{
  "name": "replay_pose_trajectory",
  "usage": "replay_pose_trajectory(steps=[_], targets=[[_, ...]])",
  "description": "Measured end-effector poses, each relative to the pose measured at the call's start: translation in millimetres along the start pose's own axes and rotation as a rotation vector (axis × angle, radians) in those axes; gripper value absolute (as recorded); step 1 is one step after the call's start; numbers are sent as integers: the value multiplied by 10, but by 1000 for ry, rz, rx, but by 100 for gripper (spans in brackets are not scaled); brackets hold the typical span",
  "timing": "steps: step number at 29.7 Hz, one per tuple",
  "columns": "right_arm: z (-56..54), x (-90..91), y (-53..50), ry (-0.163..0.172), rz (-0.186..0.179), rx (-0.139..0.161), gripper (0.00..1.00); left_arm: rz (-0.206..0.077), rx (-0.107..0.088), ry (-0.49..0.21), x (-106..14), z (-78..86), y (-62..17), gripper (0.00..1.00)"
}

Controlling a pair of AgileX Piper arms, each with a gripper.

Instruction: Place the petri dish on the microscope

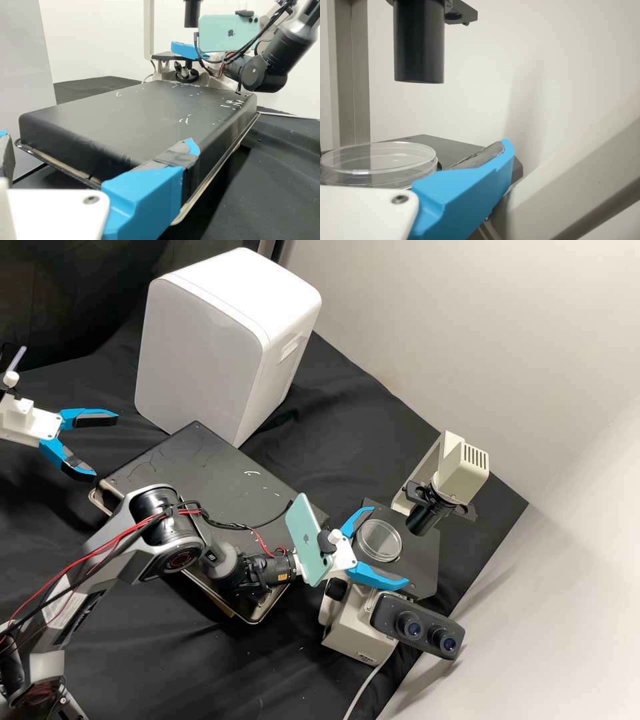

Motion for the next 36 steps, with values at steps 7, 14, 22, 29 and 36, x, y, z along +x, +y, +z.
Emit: replay_pose_trajectory(steps=[7, 14, 22, 29, 36], targets=[[9, -8, -5, 1, 3, 11, 100, 2, -2, 4, 0, -4, 2, 100], [22, -20, -13, 6, 10, 10, 100, 1, -2, -1, 3, 7, -1, 100], [22, -20, -13, 6, 10, 10, 100, 9, 8, 17, 6, -4, 6, 100], [22, -20, -13, 6, 10, 10, 100, 86, 66, 61, -83, 24, 122, 100], [22, -20, -13, 6, 10, 10, 100, 190, 124, 131, -216, 72, 253, 100]])
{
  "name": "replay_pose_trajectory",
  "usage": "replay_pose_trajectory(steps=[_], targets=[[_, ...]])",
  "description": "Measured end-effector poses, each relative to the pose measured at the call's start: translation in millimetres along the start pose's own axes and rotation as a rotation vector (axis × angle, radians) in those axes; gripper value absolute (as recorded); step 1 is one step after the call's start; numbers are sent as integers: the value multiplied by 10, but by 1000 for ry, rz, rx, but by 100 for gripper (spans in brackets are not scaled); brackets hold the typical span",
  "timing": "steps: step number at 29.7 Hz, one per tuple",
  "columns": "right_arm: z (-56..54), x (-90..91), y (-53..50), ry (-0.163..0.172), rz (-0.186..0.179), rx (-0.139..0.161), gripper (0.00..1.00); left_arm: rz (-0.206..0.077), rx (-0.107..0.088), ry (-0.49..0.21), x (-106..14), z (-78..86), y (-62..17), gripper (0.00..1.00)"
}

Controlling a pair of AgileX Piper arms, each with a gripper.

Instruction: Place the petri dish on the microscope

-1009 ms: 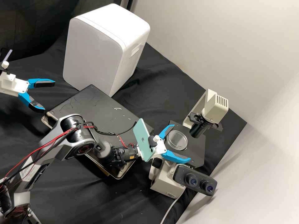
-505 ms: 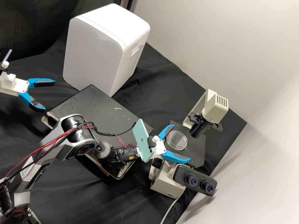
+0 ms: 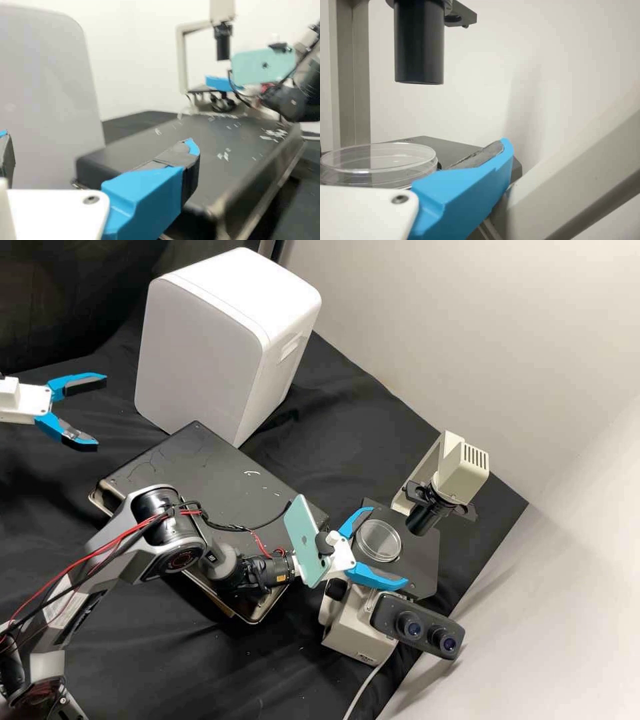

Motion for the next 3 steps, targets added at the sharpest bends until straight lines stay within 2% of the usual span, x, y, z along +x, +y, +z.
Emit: replay_pose_trajectory(steps=[3], targets=[[0, 0, 0, 0, 0, 0, 100, 29, 19, 27, -35, -2, 41, 100]])
